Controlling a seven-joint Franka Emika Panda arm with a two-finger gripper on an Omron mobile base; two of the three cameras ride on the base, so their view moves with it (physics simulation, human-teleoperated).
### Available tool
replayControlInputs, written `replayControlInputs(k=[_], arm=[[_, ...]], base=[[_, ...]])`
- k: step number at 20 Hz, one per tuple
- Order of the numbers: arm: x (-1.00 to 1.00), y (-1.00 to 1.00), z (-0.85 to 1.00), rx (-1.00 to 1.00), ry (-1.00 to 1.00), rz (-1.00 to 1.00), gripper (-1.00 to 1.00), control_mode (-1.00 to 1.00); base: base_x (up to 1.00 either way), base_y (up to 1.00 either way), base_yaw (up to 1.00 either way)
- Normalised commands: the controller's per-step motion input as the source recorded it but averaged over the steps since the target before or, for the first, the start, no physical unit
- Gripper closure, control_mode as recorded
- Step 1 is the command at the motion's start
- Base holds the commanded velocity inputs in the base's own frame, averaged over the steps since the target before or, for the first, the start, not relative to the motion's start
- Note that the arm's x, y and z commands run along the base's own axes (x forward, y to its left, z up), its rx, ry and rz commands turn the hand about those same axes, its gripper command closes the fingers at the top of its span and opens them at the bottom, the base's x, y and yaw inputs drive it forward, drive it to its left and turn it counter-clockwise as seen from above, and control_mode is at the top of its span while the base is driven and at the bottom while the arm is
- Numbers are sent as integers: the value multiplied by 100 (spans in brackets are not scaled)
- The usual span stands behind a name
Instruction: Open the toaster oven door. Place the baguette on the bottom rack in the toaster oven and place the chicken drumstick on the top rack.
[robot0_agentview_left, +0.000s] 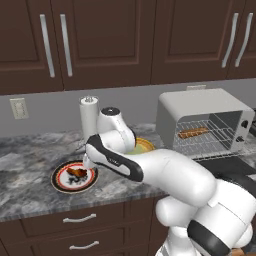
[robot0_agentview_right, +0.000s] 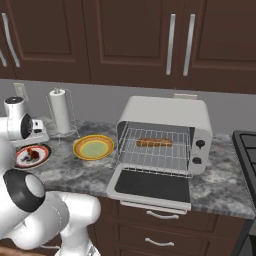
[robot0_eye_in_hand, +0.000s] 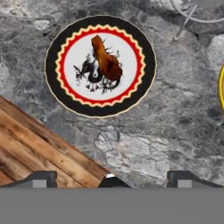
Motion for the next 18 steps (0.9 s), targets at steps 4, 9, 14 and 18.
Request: replayControlInputs(k=[4,9,14,18], arm=[[25,45,-27,-1,0,13,-100,-100],[37,31,-27,0,0,10,-100,-100],[37,27,-26,-1,-6,9,-100,-100],[38,17,-24,-5,0,1,-100,-100]], base=[[0,0,0],[0,0,0],[0,0,0],[0,0,0]])
